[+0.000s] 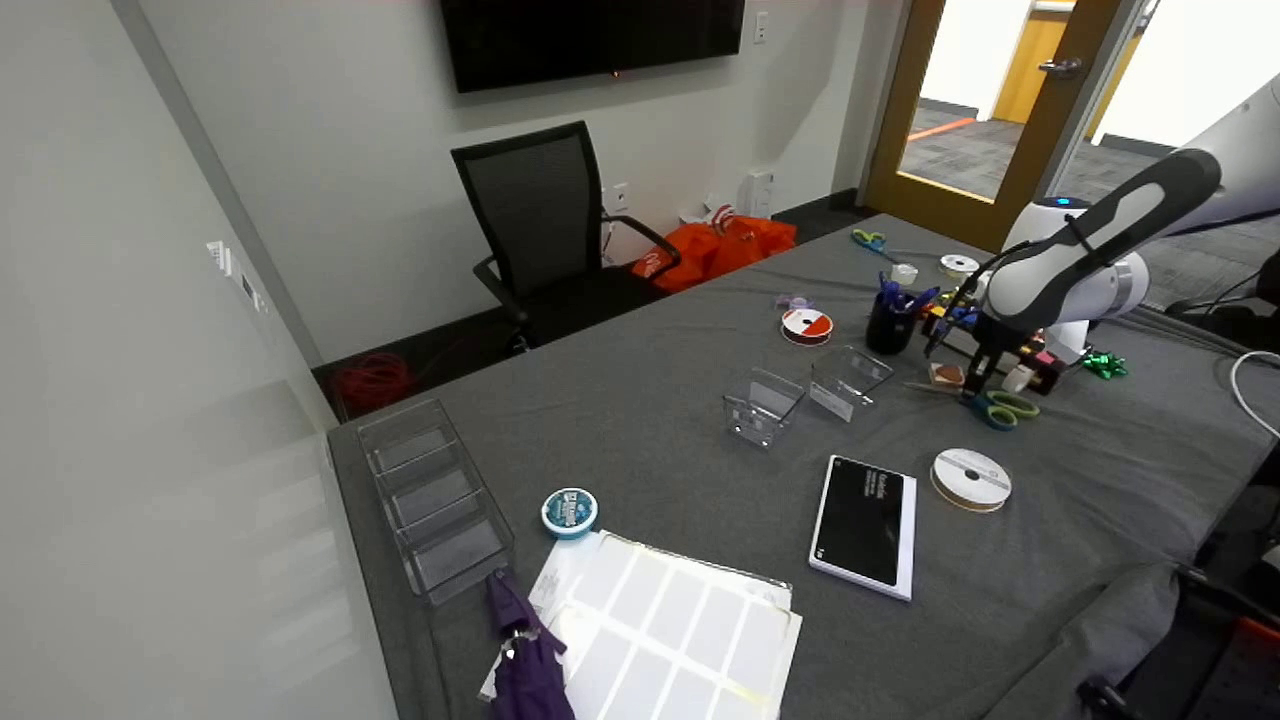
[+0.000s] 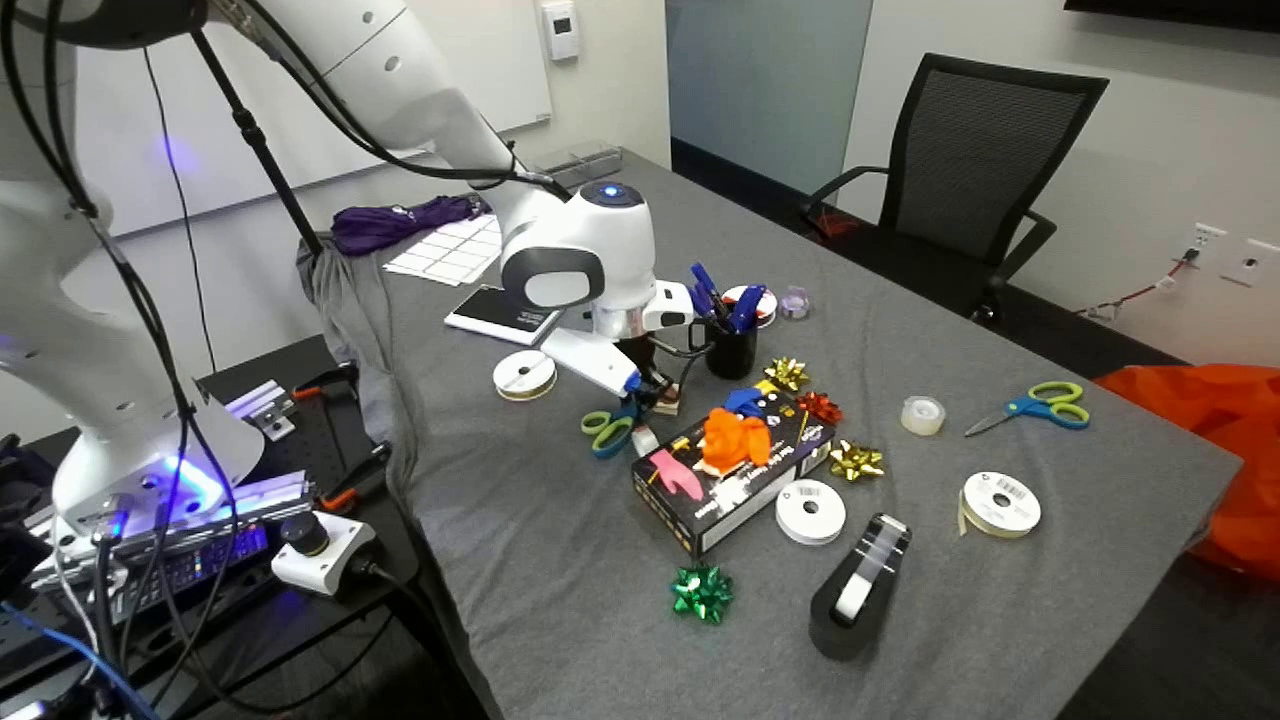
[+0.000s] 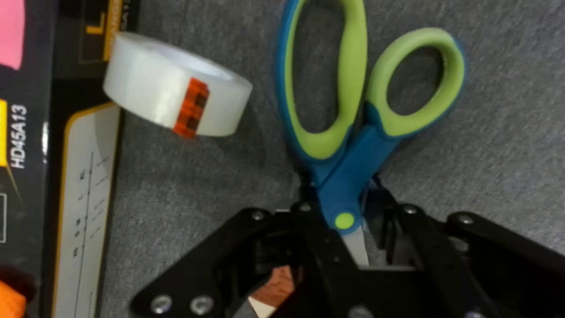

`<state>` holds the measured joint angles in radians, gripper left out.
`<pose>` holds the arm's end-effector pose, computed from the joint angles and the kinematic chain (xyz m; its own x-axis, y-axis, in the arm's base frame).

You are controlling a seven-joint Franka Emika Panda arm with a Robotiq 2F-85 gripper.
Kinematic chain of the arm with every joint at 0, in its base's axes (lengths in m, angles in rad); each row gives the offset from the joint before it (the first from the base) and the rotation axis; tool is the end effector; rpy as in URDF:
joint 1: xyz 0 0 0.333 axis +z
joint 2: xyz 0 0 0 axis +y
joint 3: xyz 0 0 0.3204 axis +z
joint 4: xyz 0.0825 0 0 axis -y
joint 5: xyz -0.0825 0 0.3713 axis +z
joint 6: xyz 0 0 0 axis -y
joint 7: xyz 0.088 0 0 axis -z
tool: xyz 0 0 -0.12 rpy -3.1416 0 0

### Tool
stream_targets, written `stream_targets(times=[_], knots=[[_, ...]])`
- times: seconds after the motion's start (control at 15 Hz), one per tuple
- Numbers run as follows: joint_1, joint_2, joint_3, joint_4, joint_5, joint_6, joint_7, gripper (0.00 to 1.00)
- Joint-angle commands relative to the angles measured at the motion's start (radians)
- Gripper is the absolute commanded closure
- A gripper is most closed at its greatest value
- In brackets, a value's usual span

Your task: Put the scissors in the bowl

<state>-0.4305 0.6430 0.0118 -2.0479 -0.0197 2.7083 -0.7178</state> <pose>0.5340 -0.2369 0.1232 0.9509 0.3094 0.0122 0.3092 -0.9509 0.0126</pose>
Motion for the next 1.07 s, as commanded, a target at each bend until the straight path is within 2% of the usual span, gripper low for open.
stream_targets(times=[0.0,0.53,1.0], knots=[[-0.031,-0.08,0.036,-0.083,0.016,-0.009,-0.047,0.92],[-0.023,-0.168,0.047,-0.17,0.043,-0.017,-0.068,0.92],[-0.017,-0.228,0.066,-0.211,0.119,-0.023,-0.087,0.92]])
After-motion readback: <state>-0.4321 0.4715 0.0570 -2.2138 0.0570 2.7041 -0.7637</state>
